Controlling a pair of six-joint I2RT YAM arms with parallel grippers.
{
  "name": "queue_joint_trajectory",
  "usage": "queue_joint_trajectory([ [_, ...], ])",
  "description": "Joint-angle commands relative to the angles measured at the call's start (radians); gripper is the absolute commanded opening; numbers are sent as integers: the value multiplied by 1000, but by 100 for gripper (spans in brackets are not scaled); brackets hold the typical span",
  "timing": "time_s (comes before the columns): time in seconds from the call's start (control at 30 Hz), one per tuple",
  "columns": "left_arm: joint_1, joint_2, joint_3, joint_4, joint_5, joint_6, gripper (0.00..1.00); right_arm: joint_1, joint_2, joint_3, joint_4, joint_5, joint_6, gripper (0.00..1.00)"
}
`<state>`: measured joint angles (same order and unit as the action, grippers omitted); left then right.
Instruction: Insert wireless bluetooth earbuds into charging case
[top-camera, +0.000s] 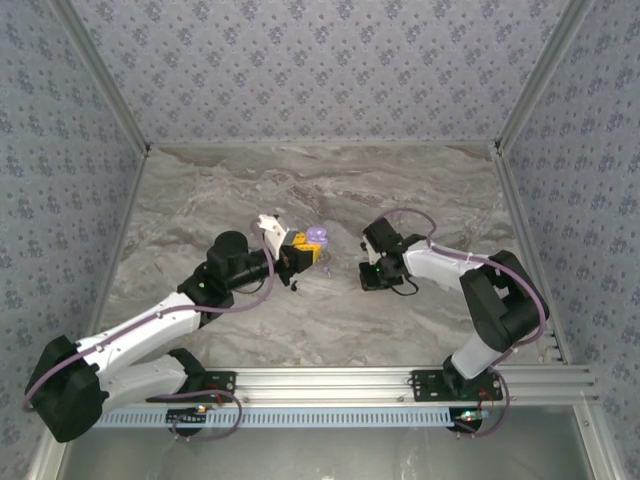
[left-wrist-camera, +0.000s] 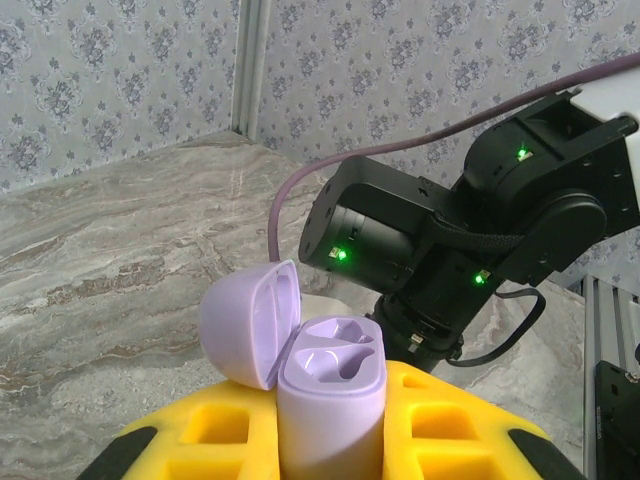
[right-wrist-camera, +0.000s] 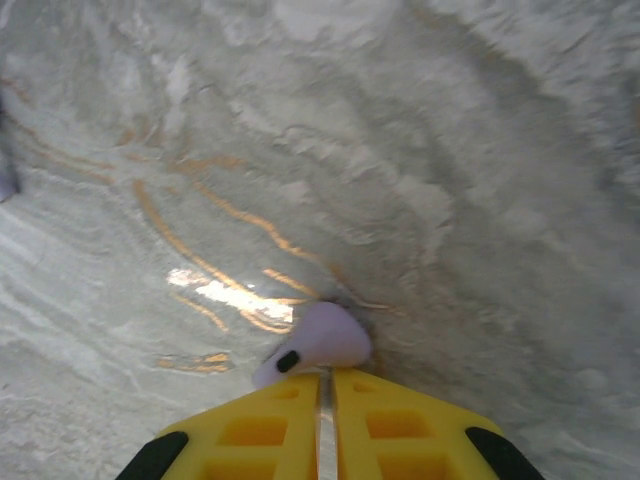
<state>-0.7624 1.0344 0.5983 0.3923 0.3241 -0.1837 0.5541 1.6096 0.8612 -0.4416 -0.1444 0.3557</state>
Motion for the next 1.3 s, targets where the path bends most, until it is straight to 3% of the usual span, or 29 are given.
queue_joint_trajectory([
  [0.0, -8, -2, -2, 17, -13, 9, 14, -1, 22, 38, -69, 85, 1, 12],
  [0.3, -8, 5, -5, 19, -14, 12, 14, 1, 55, 80, -88, 99, -10, 12],
  [0.57, -8, -2, 0, 14, -16, 16, 14, 9, -36, 96, -146, 141, -12, 15],
  [0.8, -8, -3, -6, 28, -17, 12, 14, 5, -54, 97, -113, -3, -69, 24],
  [1.27, -8, -10, -3, 19, -21, 13, 14, 17, 52, 159, -131, 57, -36, 38],
])
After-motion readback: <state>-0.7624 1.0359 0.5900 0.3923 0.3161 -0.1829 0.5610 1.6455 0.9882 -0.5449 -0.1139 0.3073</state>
